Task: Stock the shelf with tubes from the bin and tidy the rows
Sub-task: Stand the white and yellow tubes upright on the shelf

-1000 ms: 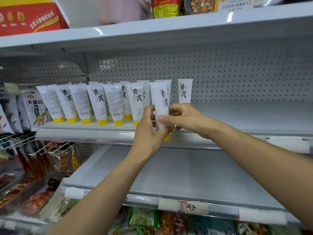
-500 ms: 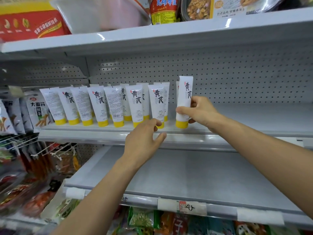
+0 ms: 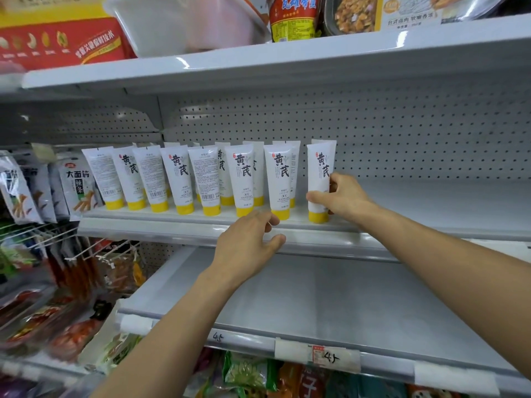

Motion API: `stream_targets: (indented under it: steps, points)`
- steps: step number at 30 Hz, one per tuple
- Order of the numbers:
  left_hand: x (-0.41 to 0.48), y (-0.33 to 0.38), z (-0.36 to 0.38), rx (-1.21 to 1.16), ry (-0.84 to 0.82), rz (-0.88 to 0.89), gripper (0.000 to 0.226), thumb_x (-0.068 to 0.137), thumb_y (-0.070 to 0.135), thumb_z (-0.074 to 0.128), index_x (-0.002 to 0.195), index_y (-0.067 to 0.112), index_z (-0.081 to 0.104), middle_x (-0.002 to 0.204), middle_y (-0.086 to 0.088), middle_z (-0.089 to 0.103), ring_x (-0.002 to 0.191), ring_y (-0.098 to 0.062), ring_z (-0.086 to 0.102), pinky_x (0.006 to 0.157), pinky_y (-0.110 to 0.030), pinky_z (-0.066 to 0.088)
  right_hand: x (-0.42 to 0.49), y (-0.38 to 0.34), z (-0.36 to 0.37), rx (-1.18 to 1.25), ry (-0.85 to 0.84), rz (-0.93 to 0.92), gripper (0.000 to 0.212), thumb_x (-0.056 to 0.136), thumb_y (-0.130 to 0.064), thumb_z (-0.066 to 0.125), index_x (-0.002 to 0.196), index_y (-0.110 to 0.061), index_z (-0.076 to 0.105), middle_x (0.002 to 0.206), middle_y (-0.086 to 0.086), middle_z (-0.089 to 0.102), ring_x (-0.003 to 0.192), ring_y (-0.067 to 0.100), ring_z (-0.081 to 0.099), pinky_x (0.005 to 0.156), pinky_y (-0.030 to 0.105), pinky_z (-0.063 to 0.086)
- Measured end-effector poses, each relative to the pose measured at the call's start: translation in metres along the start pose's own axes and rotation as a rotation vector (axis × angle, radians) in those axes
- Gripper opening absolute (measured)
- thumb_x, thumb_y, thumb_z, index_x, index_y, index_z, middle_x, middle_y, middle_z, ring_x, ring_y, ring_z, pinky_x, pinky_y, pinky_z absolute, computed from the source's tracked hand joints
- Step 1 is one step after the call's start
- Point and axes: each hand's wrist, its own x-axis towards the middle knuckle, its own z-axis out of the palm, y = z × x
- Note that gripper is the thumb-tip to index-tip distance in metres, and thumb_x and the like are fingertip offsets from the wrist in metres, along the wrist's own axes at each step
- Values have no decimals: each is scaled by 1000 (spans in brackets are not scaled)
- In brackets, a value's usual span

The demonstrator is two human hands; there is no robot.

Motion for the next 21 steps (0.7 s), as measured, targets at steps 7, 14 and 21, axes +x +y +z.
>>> stream_targets:
  steps: [7, 14, 21]
  points:
    - [6, 3, -6, 16, -37, -5, 29, 89, 44, 59, 116, 33, 56, 104, 17, 57, 96, -6, 55, 80, -31, 48, -11, -3, -5, -55, -26, 21, 39, 81, -24, 73, 114, -15, 53, 106, 0, 63, 96, 18, 61, 78, 29, 46]
    - [-19, 13, -13, -69, 11, -34, 26, 88, 42, 61, 111, 32, 58, 97, 16, 59, 89, -7, 58, 82, -34, 51, -64, 3, -17, -337, 106, -182, 39, 86, -28, 60, 123, -19, 49, 109, -3, 57, 99, 16, 55, 89, 40, 48]
    - [-86, -6, -6, -40, -59, -86, 32, 90, 42, 60, 118, 27, 57, 98, 14, 53, 91, -9, 55, 83, -35, 51, -122, 16, 23, -464, -124, -376, 26, 87, -24, 59, 112, -20, 57, 107, -3, 60, 99, 15, 55, 87, 38, 49]
